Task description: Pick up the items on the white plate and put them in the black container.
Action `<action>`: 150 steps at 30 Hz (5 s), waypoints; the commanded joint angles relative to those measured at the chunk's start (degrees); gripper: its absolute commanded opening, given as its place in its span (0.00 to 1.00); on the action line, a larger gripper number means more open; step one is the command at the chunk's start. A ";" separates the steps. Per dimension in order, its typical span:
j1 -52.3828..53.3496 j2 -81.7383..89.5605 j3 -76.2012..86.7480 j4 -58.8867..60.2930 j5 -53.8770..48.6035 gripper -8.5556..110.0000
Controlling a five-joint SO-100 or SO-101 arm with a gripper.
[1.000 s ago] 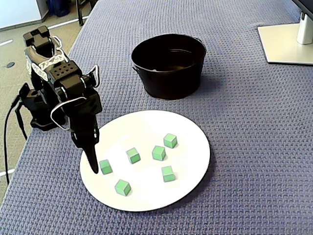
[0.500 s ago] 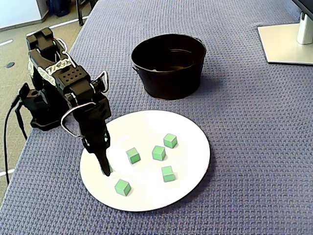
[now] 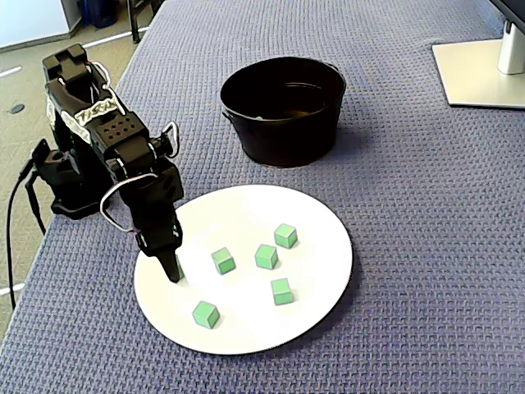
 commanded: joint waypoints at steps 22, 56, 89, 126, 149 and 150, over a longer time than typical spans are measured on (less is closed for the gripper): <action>-66.36 8.26 1.93 -33.05 -37.00 0.28; -5.89 12.57 15.73 -31.38 -97.56 0.25; -17.84 23.55 -7.47 -9.32 -67.76 0.07; -34.45 13.10 -49.48 20.74 -31.29 0.30; -21.88 -18.46 -40.17 7.65 -17.05 0.27; -22.15 -18.90 -39.64 6.77 -17.14 0.27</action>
